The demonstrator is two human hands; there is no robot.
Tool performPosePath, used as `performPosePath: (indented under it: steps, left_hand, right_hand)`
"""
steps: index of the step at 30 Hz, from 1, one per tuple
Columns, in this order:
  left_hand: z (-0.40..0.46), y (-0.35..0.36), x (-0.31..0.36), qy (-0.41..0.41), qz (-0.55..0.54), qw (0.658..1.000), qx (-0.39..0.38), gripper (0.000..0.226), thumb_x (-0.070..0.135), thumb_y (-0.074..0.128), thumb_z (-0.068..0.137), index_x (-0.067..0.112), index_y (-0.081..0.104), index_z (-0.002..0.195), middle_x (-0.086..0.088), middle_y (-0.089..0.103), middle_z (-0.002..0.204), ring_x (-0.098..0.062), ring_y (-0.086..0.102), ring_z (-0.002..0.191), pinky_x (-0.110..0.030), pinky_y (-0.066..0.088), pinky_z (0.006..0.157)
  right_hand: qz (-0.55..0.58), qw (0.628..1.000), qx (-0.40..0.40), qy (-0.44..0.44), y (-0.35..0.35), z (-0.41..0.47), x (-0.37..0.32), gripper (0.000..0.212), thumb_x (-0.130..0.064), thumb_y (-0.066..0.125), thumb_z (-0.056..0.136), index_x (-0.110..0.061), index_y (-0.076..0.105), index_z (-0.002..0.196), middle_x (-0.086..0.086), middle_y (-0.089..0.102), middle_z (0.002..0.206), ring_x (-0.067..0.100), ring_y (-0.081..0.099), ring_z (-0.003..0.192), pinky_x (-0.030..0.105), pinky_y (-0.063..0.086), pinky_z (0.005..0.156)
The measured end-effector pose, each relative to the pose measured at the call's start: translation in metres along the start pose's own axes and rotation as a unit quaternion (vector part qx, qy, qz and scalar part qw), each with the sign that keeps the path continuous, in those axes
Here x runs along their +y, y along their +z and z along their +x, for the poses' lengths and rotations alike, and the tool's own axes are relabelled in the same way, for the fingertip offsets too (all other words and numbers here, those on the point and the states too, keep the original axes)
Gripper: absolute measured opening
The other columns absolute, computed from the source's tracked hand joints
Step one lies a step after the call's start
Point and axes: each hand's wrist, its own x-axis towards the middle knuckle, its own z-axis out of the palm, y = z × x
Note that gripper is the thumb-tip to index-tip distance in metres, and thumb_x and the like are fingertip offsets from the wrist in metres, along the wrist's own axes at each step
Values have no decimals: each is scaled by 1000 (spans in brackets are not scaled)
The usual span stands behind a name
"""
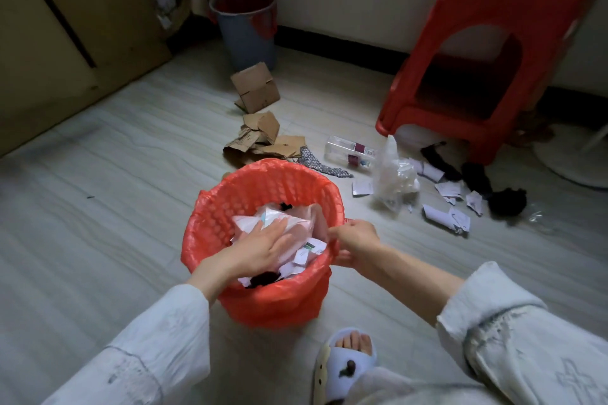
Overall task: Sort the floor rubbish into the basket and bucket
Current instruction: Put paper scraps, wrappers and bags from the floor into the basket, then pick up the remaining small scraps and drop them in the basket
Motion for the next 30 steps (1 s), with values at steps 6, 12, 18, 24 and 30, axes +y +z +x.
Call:
performPosePath:
  steps: [6,12,18,24,30]
  left_hand:
    - [-21,-43,69,92,-10,996,17,43,32,25,101,16,38,139,-7,38,147,-20,35,134,-24,22,108]
    - [-25,-53,186,198,60,977,53,42,29,25,102,13,48,132,-16,50,128,-27,46,119,-22,26,93]
    - [8,-16,304,280,105,954,7,49,38,21,101,19,23,146,-5,22,155,-22,24,141,-32,15,116]
    - [62,33,394,299,168,938,-48,59,48,25,98,21,13,148,-2,15,157,-23,20,142,-35,17,116]
    - [100,90,442,335,234,910,-77,53,39,32,99,22,19,147,-7,27,152,-23,24,140,-33,21,111]
  right_hand:
    - [41,998,26,-42,-64,-46,-21,14,5,52,73,-9,49,70,12,51,70,23,55,59,39,59,67]
    - [149,981,99,-72,-166,-90,-31,15,11,46,77,-2,51,73,10,49,63,23,55,55,26,53,40]
    - [204,949,221,-91,-285,-102,-10,14,11,46,77,-1,50,70,11,47,64,22,53,57,44,55,73]
    - [293,890,348,-43,-390,-65,52,14,8,51,73,-4,52,68,14,56,75,24,58,68,45,57,72]
    - [389,820,420,1,-442,-25,127,26,6,56,75,4,60,101,21,64,98,30,65,79,35,56,60]
